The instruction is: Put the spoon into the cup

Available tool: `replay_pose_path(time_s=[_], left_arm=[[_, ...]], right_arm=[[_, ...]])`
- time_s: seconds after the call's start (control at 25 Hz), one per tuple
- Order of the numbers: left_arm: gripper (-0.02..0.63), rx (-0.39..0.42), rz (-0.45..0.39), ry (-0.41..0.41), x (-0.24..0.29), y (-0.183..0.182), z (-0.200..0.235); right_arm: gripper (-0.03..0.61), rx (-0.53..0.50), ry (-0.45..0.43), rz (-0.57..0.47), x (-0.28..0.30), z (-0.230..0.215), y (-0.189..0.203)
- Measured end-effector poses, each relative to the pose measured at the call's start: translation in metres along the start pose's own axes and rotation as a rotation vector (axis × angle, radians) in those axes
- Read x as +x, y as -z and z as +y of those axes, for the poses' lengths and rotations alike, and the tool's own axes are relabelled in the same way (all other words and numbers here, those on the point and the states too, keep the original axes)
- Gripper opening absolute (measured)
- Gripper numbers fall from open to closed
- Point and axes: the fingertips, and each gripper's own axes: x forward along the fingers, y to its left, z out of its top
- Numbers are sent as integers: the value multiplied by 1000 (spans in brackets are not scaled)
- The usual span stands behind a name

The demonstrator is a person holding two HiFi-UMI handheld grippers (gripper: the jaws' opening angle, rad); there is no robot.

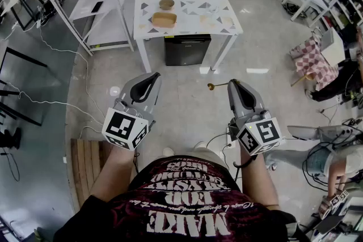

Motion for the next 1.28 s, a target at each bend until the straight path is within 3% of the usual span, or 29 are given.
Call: replay_pose_path(time_s=[0.68, 1.28], left_arm=[[2, -25, 19, 11, -6, 16, -3], [2, -30, 81, -2, 51, 36, 27]], right_arm=[[34, 34, 32, 19, -13, -2, 12], [34, 99, 11, 34, 41, -48, 24]])
